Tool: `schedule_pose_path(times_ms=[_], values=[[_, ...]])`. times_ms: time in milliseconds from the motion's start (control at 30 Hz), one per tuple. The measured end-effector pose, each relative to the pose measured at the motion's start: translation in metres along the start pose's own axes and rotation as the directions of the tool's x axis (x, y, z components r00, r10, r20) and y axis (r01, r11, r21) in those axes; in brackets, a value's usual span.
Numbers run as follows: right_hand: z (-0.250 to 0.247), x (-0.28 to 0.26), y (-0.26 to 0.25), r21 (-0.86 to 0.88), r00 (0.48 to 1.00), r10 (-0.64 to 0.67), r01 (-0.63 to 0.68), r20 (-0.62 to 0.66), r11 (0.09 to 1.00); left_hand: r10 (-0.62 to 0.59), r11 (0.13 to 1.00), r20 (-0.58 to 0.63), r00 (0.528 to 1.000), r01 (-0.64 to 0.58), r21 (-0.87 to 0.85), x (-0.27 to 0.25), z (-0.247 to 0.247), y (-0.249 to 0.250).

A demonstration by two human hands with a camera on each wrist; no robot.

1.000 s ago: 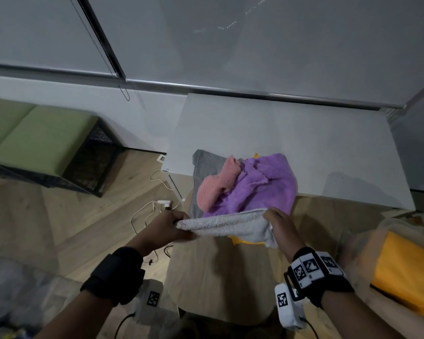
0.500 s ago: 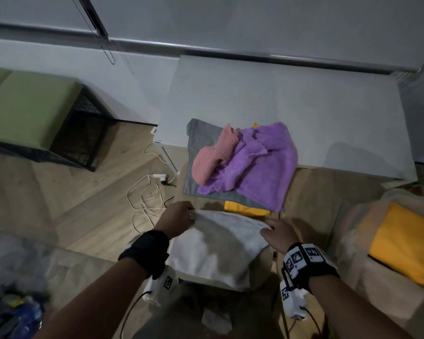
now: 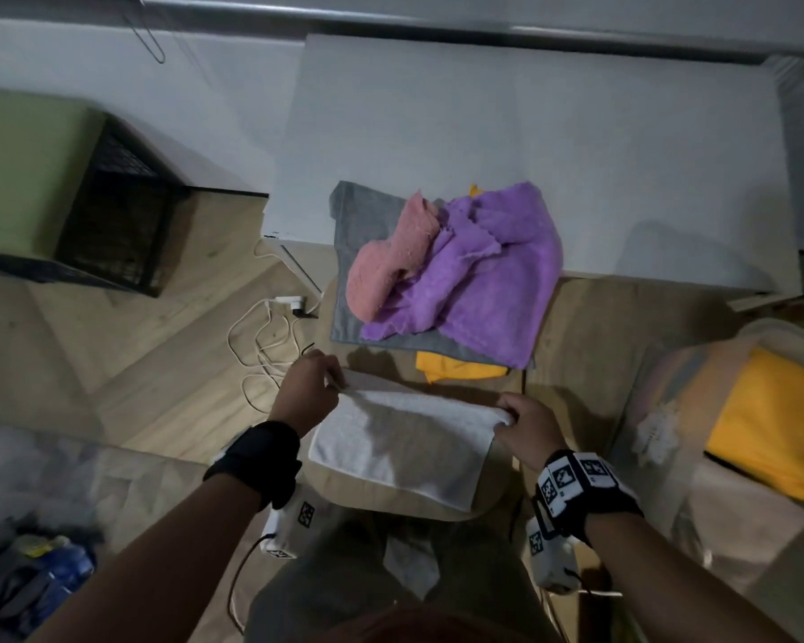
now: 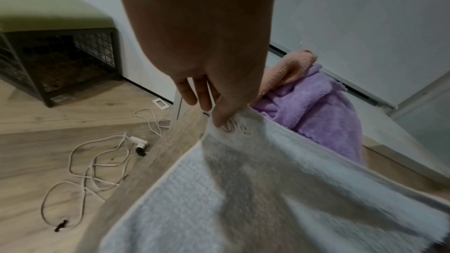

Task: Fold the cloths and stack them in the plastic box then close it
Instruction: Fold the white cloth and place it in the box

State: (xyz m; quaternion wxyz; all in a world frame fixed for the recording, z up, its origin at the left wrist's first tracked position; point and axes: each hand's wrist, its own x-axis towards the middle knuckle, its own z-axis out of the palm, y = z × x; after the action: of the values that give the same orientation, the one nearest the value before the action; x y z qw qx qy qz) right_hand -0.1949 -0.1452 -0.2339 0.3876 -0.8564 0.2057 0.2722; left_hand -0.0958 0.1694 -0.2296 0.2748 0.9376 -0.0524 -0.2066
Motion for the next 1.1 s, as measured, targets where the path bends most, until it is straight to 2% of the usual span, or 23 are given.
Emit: schedule_pose_path(times_ms=[100, 167, 267, 333, 367, 433, 500, 567, 633, 700, 767, 833, 900, 967, 1100], values=[[-0.005, -0.003, 0.007, -0.077, 0.987, -0.002, 0.015, 0.163, 0.997, 0.024, 0.997, 0.117, 0.993, -0.032, 0.070, 0.000, -0.004, -0.013], [-0.003, -0.004, 0.010, -0.187, 0.962, 0.023, 0.029, 0.272, 0.982, 0.029, 0.985, 0.222, 0.975, -0.065, 0.158, -0.002, -0.002, -0.018], [0.013, 0.002, 0.000, -0.354, 0.884, 0.194, -0.035, 0.426, 0.935, -0.073, 0.945, 0.385, 0.920, -0.059, 0.322, -0.010, 0.006, -0.017], [0.024, 0.004, -0.005, -0.504, 0.844, 0.365, -0.134, 0.394, 0.853, -0.121, 0.902, 0.473, 0.873, -0.102, 0.420, -0.016, 0.013, -0.013], [0.027, 0.003, -0.005, -0.524, 0.836, 0.388, -0.146, 0.387, 0.839, -0.138, 0.869, 0.504, 0.853, -0.140, 0.474, -0.018, 0.017, -0.012], [0.031, 0.003, 0.000, -0.428, 0.890, 0.238, -0.054, 0.389, 0.902, -0.184, 0.847, 0.497, 0.848, -0.120, 0.519, -0.019, 0.025, -0.010], [0.033, -0.004, 0.008, -0.296, 0.930, 0.113, -0.004, 0.351, 0.955, -0.206, 0.870, 0.426, 0.881, -0.034, 0.491, -0.019, 0.031, -0.006], [0.038, -0.007, 0.010, -0.156, 0.943, 0.065, -0.015, 0.326, 0.988, -0.217, 0.915, 0.334, 0.917, 0.071, 0.398, -0.019, 0.036, -0.009], [0.045, -0.006, 0.007, -0.126, 0.932, 0.016, 0.031, 0.361, 0.992, -0.226, 0.943, 0.253, 0.941, 0.146, 0.298, -0.019, 0.043, -0.016], [0.053, -0.006, 0.004, -0.183, 0.902, 0.018, 0.068, 0.431, 0.981, -0.241, 0.948, 0.239, 0.941, 0.176, 0.266, -0.019, 0.051, -0.020], [0.061, -0.006, 0.005, -0.190, 0.882, 0.052, 0.043, 0.469, 0.981, -0.270, 0.950, 0.217, 0.938, 0.223, 0.217, -0.020, 0.056, -0.021], [0.067, -0.008, 0.006, -0.195, 0.908, 0.078, 0.005, 0.413, 0.981, -0.309, 0.939, 0.210, 0.927, 0.263, 0.220, -0.020, 0.058, -0.022], [0.069, -0.009, 0.007, -0.190, 0.938, 0.084, -0.021, 0.335, 0.982, -0.346, 0.915, 0.223, 0.911, 0.276, 0.294, -0.019, 0.059, -0.023], [0.069, -0.010, 0.008, -0.172, 0.946, 0.088, -0.035, 0.313, 0.985, -0.366, 0.904, 0.231, 0.902, 0.285, 0.320, -0.016, 0.061, -0.032], [0.064, -0.013, 0.013, -0.131, 0.957, 0.086, -0.051, 0.276, 0.990, -0.324, 0.897, 0.275, 0.905, 0.201, 0.394, -0.005, 0.084, -0.066]])
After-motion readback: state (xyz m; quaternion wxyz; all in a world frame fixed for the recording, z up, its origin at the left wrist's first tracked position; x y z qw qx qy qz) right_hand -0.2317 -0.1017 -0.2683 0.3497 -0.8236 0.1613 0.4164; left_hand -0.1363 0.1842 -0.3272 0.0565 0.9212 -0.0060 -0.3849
